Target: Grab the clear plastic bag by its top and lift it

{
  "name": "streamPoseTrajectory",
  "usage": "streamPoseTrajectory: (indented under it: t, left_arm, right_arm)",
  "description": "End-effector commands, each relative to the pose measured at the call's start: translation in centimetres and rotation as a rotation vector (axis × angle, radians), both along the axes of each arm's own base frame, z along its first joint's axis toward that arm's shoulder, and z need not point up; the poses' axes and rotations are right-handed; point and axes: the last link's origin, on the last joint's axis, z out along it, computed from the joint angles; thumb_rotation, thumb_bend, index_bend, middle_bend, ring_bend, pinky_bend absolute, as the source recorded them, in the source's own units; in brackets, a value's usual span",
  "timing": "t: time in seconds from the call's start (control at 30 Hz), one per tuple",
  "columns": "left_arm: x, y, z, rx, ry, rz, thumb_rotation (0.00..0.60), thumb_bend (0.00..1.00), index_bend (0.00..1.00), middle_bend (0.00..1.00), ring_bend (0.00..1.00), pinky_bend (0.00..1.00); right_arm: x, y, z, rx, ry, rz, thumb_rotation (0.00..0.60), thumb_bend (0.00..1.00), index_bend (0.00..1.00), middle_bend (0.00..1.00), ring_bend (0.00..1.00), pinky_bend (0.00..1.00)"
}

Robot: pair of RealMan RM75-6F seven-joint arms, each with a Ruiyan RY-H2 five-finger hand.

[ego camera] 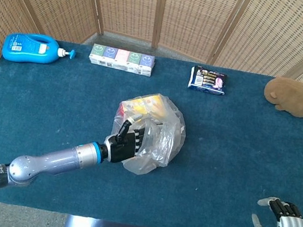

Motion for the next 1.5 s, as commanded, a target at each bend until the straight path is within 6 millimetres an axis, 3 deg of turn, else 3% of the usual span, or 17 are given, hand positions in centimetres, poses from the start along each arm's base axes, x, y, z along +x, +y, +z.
streamPoseTrajectory:
  t: [0.03,0.57,0.83,1.07,1.27,1.5]
  left_arm:
    - [0.5,0.0,-1.0,-0.013,0.008,0.008,0.000,0.25,0.00,0.04,0.00,0.07]
    - [4.6,0.3,-3.9,-0.092,-0.049,-0.032,0.000,0.25,0.00,0.06,0.01,0.08]
    - [6.1,0.0,-6.1,-0.156,-0.073,-0.037,0.000,0.25,0.00,0.11,0.09,0.17]
    - [6.9,0.5,-6.2,-0.135,-0.146,0.008,0.000,0.25,0.11,0.26,0.29,0.34]
    - [5.5,1.5,-4.5,-0.108,-0.231,0.081,0.000,0.25,0.24,0.49,0.51,0.49]
    - [2.7,2.6,-2.3,-0.083,-0.306,0.168,0.000,0.25,0.28,0.54,0.57,0.53]
  right_arm:
    - [0.0,0.1,0.0,0.000,0.001,-0.001,0.600,0.29,0.44,0.46,0.49,0.36]
    - [0.0,0.5,0.3,-0.012,-0.003,-0.005,0.600,0.29,0.44,0.46,0.49,0.36]
    - [-0.1,0.8,0.3,-0.014,-0.009,-0.005,0.600,0.29,0.44,0.46,0.49,0.36]
    - [-0.3,0.9,0.5,-0.023,-0.013,-0.007,0.600,0.29,0.44,0.46,0.49,0.36]
    - [-0.4,0.9,0.5,-0.025,-0.018,-0.006,0.600,0.29,0.44,0.46,0.49,0.36]
    - [-0.4,0.8,0.4,-0.022,-0.020,-0.004,0.600,0.29,0.44,0.46,0.49,0.36]
